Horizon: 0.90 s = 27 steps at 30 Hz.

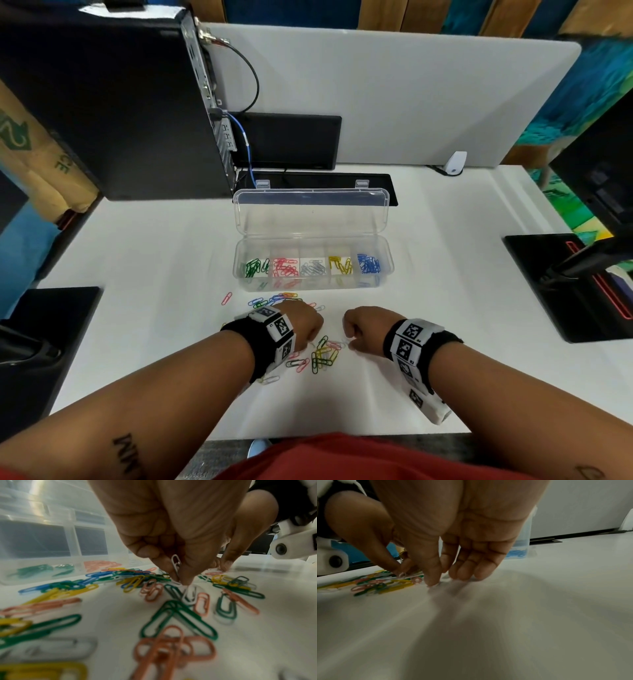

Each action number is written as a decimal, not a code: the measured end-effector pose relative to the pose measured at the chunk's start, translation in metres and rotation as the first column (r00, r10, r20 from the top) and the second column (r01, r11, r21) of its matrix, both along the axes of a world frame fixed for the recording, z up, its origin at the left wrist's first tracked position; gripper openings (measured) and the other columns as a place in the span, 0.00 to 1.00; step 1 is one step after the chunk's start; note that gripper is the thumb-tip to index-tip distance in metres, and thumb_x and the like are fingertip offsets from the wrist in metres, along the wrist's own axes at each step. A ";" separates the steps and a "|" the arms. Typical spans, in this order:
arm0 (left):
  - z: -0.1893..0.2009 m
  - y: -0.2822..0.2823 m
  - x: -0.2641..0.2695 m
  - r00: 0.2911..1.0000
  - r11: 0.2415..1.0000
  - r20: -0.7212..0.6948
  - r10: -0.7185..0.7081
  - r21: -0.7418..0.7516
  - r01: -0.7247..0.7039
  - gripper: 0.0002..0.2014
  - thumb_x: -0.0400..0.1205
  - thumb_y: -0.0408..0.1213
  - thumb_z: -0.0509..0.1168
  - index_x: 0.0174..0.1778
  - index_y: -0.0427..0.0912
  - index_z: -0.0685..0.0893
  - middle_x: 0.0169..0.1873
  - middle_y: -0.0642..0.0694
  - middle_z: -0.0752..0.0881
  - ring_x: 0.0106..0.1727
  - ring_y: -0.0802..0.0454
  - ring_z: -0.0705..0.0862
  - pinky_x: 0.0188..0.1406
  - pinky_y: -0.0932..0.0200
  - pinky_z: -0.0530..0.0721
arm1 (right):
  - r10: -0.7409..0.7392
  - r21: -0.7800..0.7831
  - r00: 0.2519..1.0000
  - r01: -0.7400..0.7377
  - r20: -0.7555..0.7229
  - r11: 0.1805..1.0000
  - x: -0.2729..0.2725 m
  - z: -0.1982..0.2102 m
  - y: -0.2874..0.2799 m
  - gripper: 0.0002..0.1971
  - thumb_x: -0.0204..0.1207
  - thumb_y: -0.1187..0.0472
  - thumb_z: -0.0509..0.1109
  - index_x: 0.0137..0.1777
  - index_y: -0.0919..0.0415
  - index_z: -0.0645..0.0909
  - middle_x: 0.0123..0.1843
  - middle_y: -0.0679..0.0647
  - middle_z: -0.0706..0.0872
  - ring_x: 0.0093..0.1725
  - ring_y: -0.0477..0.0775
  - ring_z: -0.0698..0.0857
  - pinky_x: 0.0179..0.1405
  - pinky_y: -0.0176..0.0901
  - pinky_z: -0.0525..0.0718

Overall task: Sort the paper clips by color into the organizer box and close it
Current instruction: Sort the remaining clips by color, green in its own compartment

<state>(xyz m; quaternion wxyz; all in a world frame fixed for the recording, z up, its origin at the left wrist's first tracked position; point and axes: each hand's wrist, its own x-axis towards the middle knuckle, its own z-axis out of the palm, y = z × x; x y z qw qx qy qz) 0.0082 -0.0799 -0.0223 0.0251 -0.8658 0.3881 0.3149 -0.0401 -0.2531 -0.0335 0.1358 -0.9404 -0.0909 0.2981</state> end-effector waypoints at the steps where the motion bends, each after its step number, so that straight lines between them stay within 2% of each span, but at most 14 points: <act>1: 0.000 0.001 0.000 1.000 1.000 -0.006 0.006 -0.007 -0.006 0.08 0.74 0.28 0.63 0.44 0.45 0.81 0.40 0.45 0.81 0.50 0.43 0.82 0.45 0.58 0.76 | -0.002 0.000 1.000 0.002 0.004 1.000 -0.001 0.000 0.001 0.05 0.75 0.59 0.68 0.48 0.54 0.75 0.48 0.52 0.80 0.46 0.51 0.75 0.51 0.43 0.78; 3: -0.004 0.003 -0.002 0.999 0.999 -0.002 0.032 -0.032 -0.032 0.09 0.75 0.28 0.62 0.46 0.46 0.79 0.37 0.48 0.78 0.47 0.44 0.80 0.42 0.58 0.73 | -0.028 0.002 1.000 0.028 0.014 1.000 -0.001 -0.001 0.002 0.08 0.75 0.61 0.66 0.54 0.58 0.77 0.54 0.56 0.83 0.49 0.55 0.78 0.52 0.43 0.78; 6: -0.007 0.003 -0.002 0.998 0.998 -0.003 0.060 -0.005 -0.060 0.19 0.80 0.30 0.60 0.66 0.49 0.77 0.57 0.43 0.83 0.59 0.44 0.81 0.55 0.56 0.77 | -0.052 -0.006 0.999 0.052 0.009 0.999 -0.002 -0.004 0.002 0.12 0.75 0.64 0.64 0.58 0.59 0.77 0.57 0.57 0.84 0.56 0.58 0.82 0.52 0.41 0.77; 7: -0.006 0.003 -0.002 0.998 0.998 -0.009 0.069 -0.004 -0.069 0.20 0.80 0.30 0.60 0.68 0.48 0.77 0.62 0.44 0.82 0.63 0.44 0.80 0.60 0.56 0.77 | -0.054 -0.010 0.999 0.054 -0.001 0.998 -0.003 -0.005 0.002 0.12 0.74 0.65 0.64 0.58 0.59 0.77 0.58 0.56 0.84 0.57 0.58 0.82 0.52 0.41 0.77; 10: 0.005 0.006 0.001 0.985 0.977 -0.028 0.170 -0.127 -0.172 0.17 0.80 0.32 0.59 0.64 0.46 0.82 0.62 0.46 0.84 0.64 0.48 0.80 0.64 0.60 0.76 | -0.065 -0.021 0.998 0.064 -0.019 0.998 -0.002 -0.006 0.003 0.14 0.73 0.65 0.65 0.59 0.58 0.77 0.59 0.56 0.84 0.58 0.57 0.81 0.53 0.40 0.77; 13: 0.017 0.014 0.009 0.926 0.897 -0.122 0.356 -0.232 -0.376 0.12 0.80 0.36 0.62 0.56 0.45 0.87 0.53 0.49 0.88 0.55 0.52 0.84 0.52 0.66 0.78 | -0.099 -0.005 0.995 0.098 -0.035 0.995 0.000 -0.003 0.002 0.12 0.73 0.63 0.66 0.56 0.57 0.81 0.58 0.54 0.85 0.59 0.56 0.82 0.57 0.40 0.79; 15: 0.022 0.018 0.015 0.861 0.817 -0.219 0.459 -0.277 -0.505 0.06 0.81 0.39 0.64 0.48 0.45 0.86 0.40 0.53 0.86 0.40 0.60 0.84 0.37 0.73 0.77 | -0.150 0.048 0.988 0.151 -0.029 0.987 0.003 0.000 0.001 0.06 0.73 0.62 0.65 0.47 0.55 0.82 0.54 0.53 0.86 0.54 0.54 0.82 0.54 0.40 0.79; 16: 0.024 0.021 0.018 0.793 0.742 -0.313 0.523 -0.291 -0.604 0.05 0.82 0.38 0.64 0.43 0.45 0.84 0.34 0.53 0.83 0.31 0.65 0.82 0.29 0.75 0.76 | -0.184 0.091 0.983 0.185 -0.022 0.978 0.005 0.002 0.001 0.04 0.74 0.61 0.64 0.41 0.54 0.79 0.50 0.52 0.86 0.50 0.53 0.81 0.48 0.39 0.78; 17: 0.026 0.022 0.020 0.683 0.631 -0.441 0.582 -0.284 -0.722 0.07 0.83 0.35 0.62 0.38 0.44 0.80 0.30 0.51 0.81 0.22 0.67 0.80 0.22 0.75 0.75 | -0.228 0.124 0.973 0.228 -0.019 0.966 0.008 0.004 0.000 0.07 0.75 0.60 0.63 0.35 0.53 0.74 0.45 0.51 0.84 0.46 0.52 0.78 0.42 0.38 0.76; 18: 0.028 0.024 0.022 0.537 0.495 -0.577 0.616 -0.246 -0.833 0.11 0.84 0.32 0.59 0.35 0.43 0.77 0.26 0.49 0.80 0.16 0.66 0.78 0.17 0.74 0.74 | -0.273 0.164 0.962 0.272 -0.021 0.948 0.011 0.006 0.001 0.11 0.76 0.60 0.62 0.32 0.52 0.70 0.41 0.49 0.81 0.44 0.52 0.76 0.39 0.37 0.74; 20: 0.032 0.027 0.023 0.265 0.250 -0.763 0.590 -0.139 -0.958 0.14 0.84 0.27 0.54 0.32 0.41 0.73 0.18 0.48 0.79 0.11 0.61 0.74 0.12 0.73 0.68 | -0.369 0.258 0.927 0.374 -0.070 0.891 0.017 0.010 0.002 0.13 0.77 0.62 0.62 0.30 0.53 0.68 0.38 0.50 0.79 0.42 0.52 0.77 0.41 0.40 0.77; 22: 0.037 0.033 0.023 0.095 0.101 -0.849 0.521 -0.049 -0.994 0.15 0.83 0.30 0.52 0.29 0.42 0.71 0.13 0.48 0.76 0.11 0.58 0.71 0.13 0.73 0.63 | -0.418 0.325 0.899 0.436 -0.130 0.839 0.021 0.014 0.006 0.13 0.77 0.64 0.63 0.31 0.55 0.69 0.38 0.52 0.82 0.39 0.53 0.81 0.42 0.44 0.82; 24: 0.039 0.041 0.021 0.023 0.051 -0.892 0.452 0.001 -0.999 0.17 0.83 0.35 0.51 0.27 0.42 0.70 0.17 0.46 0.76 0.14 0.57 0.69 0.15 0.70 0.62 | -0.429 0.365 0.889 0.457 -0.160 0.811 0.025 0.016 0.012 0.12 0.76 0.67 0.63 0.32 0.56 0.71 0.36 0.53 0.83 0.33 0.50 0.82 0.36 0.40 0.83; 27: 0.037 0.049 0.018 -0.019 0.051 -0.913 0.408 0.043 -0.998 0.18 0.83 0.39 0.51 0.26 0.41 0.70 0.18 0.47 0.75 0.16 0.57 0.69 0.17 0.68 0.62 | -0.436 0.365 0.881 0.473 -0.185 0.802 0.027 0.015 0.022 0.09 0.75 0.71 0.60 0.40 0.59 0.77 0.33 0.52 0.82 0.29 0.47 0.79 0.30 0.35 0.79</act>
